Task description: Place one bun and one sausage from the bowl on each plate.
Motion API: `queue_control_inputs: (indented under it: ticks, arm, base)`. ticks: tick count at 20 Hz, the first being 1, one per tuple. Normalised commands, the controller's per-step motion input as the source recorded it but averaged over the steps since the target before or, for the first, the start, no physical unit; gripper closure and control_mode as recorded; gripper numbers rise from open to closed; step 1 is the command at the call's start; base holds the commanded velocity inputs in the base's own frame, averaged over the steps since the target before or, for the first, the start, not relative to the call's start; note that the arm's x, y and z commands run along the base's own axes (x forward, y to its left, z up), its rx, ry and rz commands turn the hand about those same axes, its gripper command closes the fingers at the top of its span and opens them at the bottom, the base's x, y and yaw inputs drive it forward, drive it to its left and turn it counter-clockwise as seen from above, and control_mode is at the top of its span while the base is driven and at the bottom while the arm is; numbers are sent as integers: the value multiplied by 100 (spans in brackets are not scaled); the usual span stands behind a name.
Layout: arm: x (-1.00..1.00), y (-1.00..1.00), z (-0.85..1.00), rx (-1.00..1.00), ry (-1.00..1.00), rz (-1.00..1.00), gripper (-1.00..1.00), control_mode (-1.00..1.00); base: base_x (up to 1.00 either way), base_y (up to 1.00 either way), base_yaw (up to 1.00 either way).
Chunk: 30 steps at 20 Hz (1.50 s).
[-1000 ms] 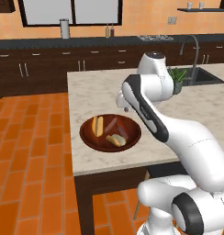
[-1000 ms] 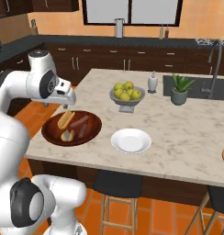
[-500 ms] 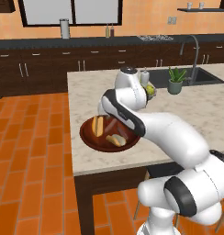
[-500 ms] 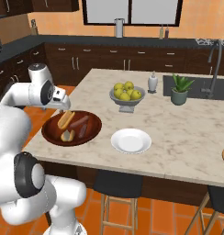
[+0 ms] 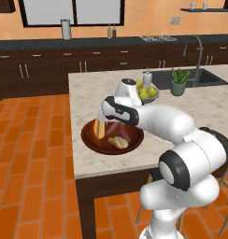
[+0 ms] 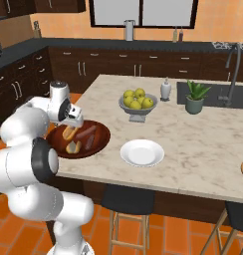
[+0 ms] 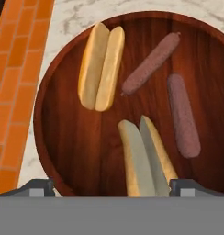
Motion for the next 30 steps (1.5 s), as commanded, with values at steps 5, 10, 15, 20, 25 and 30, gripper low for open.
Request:
queue_control_inputs:
  ticks: [5, 10, 15, 20, 25, 30]
  arm:
    - [57, 30, -39, 0, 0, 0, -100, -100]
    - [43, 17, -43, 0, 2, -1, -100, -100]
    - [57, 0, -44, 0, 3, -3, -100, -100]
    - [55, 14, -31, 6, 2, 0, -100, -100]
    - [28, 14, -36, 4, 1, 0, -100, -100]
    - [15, 23, -32, 4, 0, 0, -100, -100]
  base:
    - [0, 0, 0]
    - [0, 0, 0]
    - [0, 0, 0]
    - [0, 0, 0]
    - [0, 0, 0]
    - [0, 0, 0]
